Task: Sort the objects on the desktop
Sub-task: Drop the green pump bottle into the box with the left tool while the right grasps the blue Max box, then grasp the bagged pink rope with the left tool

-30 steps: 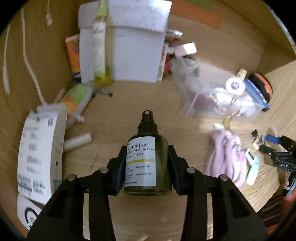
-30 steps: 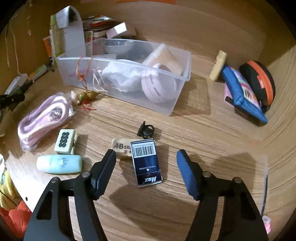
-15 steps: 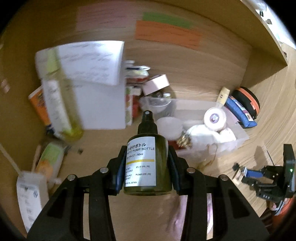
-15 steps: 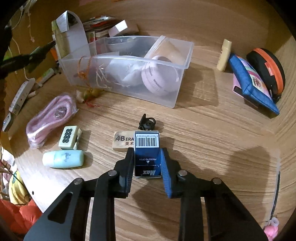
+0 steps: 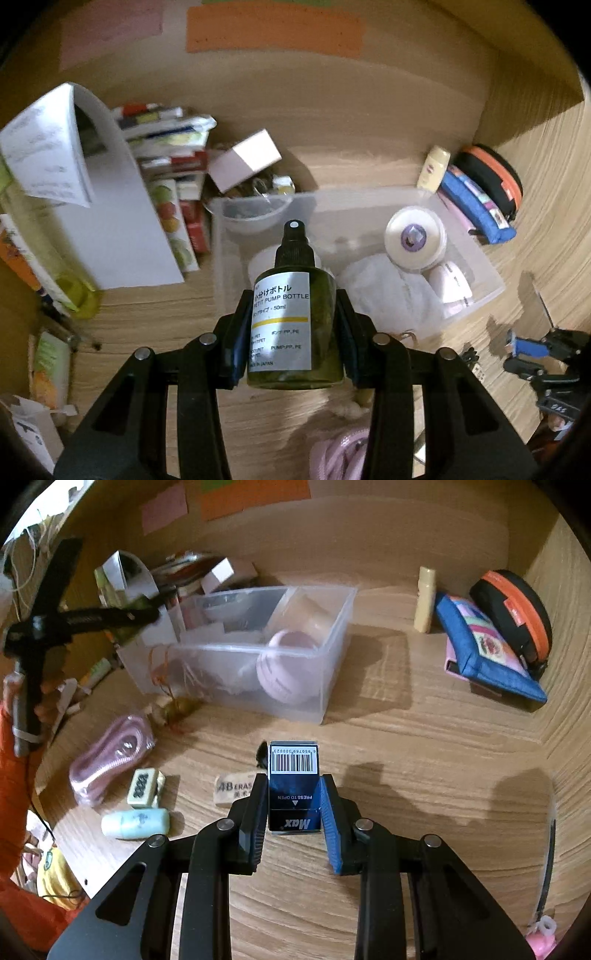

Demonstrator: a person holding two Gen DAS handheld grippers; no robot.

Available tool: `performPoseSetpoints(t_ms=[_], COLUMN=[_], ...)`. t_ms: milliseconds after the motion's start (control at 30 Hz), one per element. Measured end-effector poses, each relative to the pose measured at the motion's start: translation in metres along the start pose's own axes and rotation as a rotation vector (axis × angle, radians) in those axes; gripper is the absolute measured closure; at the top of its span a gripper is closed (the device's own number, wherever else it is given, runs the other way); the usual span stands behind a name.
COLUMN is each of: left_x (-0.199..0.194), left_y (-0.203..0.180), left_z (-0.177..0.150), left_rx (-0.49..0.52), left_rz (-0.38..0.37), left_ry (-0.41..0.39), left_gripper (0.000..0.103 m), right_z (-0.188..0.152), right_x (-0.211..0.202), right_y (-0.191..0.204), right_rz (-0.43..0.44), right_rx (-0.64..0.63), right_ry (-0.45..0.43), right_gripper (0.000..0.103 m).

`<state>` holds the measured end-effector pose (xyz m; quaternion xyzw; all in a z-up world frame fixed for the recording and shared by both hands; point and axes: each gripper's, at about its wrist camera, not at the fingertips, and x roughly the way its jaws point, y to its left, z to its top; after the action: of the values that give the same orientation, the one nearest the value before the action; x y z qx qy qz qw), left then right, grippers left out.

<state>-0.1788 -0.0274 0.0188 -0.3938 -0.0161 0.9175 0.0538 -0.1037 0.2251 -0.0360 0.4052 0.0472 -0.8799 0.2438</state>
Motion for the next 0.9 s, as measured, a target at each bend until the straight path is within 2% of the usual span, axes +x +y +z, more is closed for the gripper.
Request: performPoseSetpoints(t_ms=[367, 500, 533, 667, 800, 900], left_x=[0.016, 0.009, 0.003, -0.019, -0.033, -0.033], left_y=[-0.008, -0.007, -0.007, -0.009, -0.015, -0.018], left_z=[-0.008, -0.012, -0.014, -0.025, -0.048, -0.066], left_rx=[0.046, 0.045, 0.045, 0.073, 0.130, 0.150], left_rz=[0.023, 0.023, 0.012, 0.019, 0.010, -0.027], left_ry=[0.059, 0.042, 0.036, -0.012, -0.006, 0.045], left_gripper=[0.062, 0.059, 0.057, 0.035, 0.029, 0.026], right_z=[0.020, 0.024, 0.024, 0.022, 0.023, 0.023], right_x=[-0.012, -0.011, -0.010, -0.009, -0.007, -0.005], right_y=[0.012, 0.022, 0.024, 0.034, 0.040, 0.045], right_rz=[0.046, 0.066, 0.069, 0.077, 0.083, 0.089], right_rx=[-0.017, -0.029, -0.032, -0.047, -0.053, -0.056], right_ry=[-0.074, -0.080, -0.079, -0.072, -0.067, -0.063], right_gripper=[0.079, 0.078, 0.078, 0.078, 0.079, 0.078])
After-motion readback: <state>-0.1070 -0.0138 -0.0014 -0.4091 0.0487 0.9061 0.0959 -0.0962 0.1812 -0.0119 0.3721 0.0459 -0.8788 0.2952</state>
